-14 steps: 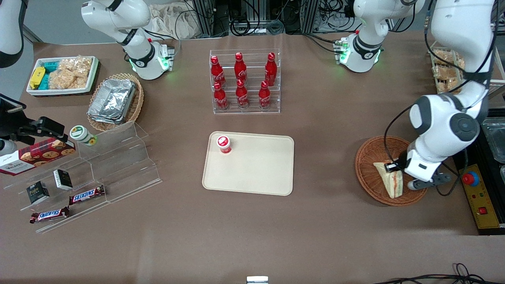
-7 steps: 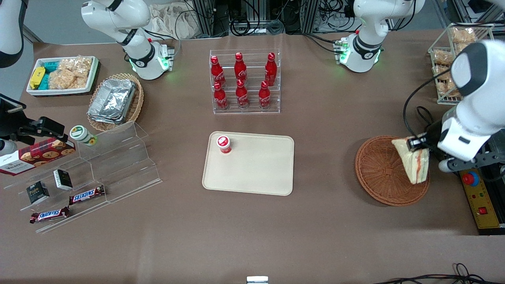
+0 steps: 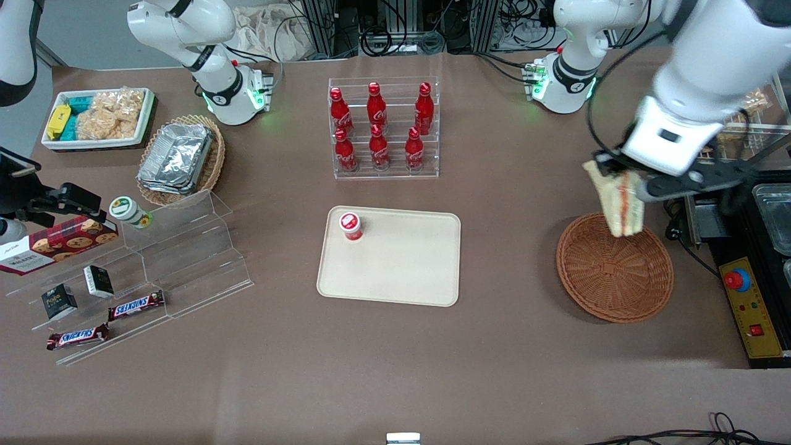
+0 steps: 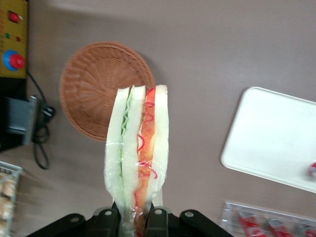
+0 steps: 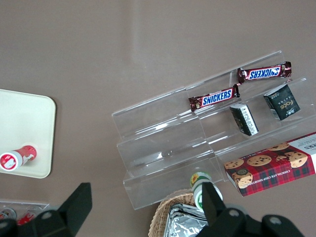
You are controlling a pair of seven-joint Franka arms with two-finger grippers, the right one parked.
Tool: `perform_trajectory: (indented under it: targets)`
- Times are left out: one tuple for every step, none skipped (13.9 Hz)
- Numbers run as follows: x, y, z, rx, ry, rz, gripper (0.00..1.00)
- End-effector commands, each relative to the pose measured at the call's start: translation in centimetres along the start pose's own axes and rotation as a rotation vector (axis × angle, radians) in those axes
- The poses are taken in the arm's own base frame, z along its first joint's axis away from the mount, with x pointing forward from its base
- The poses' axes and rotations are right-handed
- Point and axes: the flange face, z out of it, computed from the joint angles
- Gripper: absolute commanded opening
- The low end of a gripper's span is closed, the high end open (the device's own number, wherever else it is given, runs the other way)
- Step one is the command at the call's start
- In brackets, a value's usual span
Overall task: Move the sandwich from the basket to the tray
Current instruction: 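Carry the sandwich over the cream tray with the left gripper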
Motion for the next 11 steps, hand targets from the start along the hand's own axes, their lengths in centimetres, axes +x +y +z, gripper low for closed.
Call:
perform_trajectory:
  targets:
    - [-3.2, 5.7, -0.4, 0.001, -0.006, -0.056, 0.13]
    - [-4.1, 8.1, 0.4, 0.003, -0.010, -0.074, 0.13]
    - [-4.6, 10.5, 2.3, 0.024, -0.017, -0.085, 0.13]
    - [-5.1, 13.2, 4.2, 0.032, -0.017, -0.084, 0.13]
    - [-5.3, 15.7, 6.5, 0.024, -0.025, -0.098, 0.13]
    - [-5.2, 17.8, 8.6, -0.001, -0.033, -0.113, 0.13]
    - [-4.5, 19.2, 11.0, -0.030, -0.049, -0.126, 0.13]
    - [-3.9, 20.3, 13.6, -0.045, -0.066, -0.142, 0.14]
    - [-4.1, 22.0, 15.8, -0.052, -0.068, -0.141, 0.14]
    - [-3.8, 23.2, 18.5, -0.054, -0.077, -0.141, 0.14]
    - [-3.4, 24.3, 21.5, -0.053, -0.086, -0.145, 0.14]
